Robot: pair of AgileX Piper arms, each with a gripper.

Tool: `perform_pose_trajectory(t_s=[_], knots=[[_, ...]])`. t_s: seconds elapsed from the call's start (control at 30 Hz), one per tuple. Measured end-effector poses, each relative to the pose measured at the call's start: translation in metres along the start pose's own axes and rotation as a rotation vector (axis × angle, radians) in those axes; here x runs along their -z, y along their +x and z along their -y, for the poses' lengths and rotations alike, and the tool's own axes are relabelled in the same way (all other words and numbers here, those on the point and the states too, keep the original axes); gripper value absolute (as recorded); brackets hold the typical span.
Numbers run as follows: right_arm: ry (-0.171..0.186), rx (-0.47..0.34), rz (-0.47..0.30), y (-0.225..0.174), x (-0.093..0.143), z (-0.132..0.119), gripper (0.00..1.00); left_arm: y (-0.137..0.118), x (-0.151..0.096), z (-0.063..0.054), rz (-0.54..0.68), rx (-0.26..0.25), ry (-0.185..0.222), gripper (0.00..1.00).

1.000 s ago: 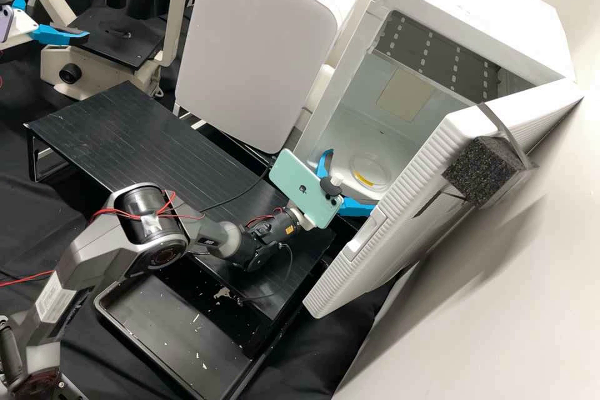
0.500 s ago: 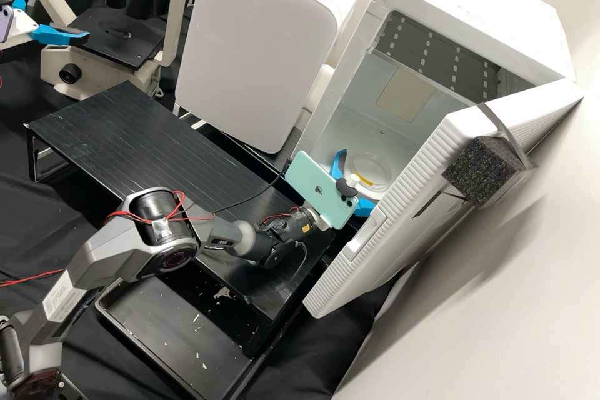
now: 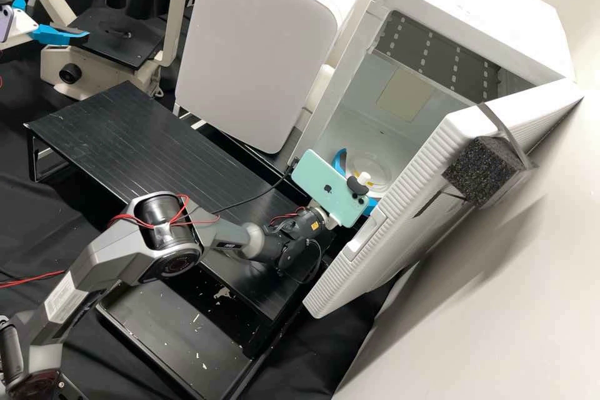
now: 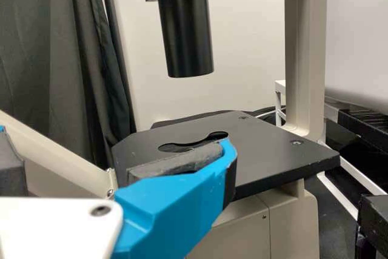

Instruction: Take the petri dish out of the incubator

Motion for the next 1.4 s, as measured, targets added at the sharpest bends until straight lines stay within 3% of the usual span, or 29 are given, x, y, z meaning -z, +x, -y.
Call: perform_pose_trajectory(t_s=[0.57,0.8,0.83,1.17,1.4], knots=[[-0.032,0.045,0.012,0.006,-0.004,-0.004,1.00,0.000,0.000,0.000,0.000,0.000,0.000,1.00],[-0.022,0.082,0.019,0.008,-0.005,-0.008,1.00,0.000,0.000,0.000,0.000,0.000,0.000,1.00],[-0.022,0.089,0.016,0.008,-0.005,-0.008,0.00,0.000,0.000,0.000,0.000,0.000,0.000,1.00],[-0.014,0.119,0.002,0.009,-0.005,-0.009,0.00,0.000,0.000,0.000,0.000,0.000,0.000,1.00],[-0.038,0.129,-0.008,0.010,-0.003,-0.010,0.00,0.000,0.000,0.000,0.000,0.000,0.000,1.00]])
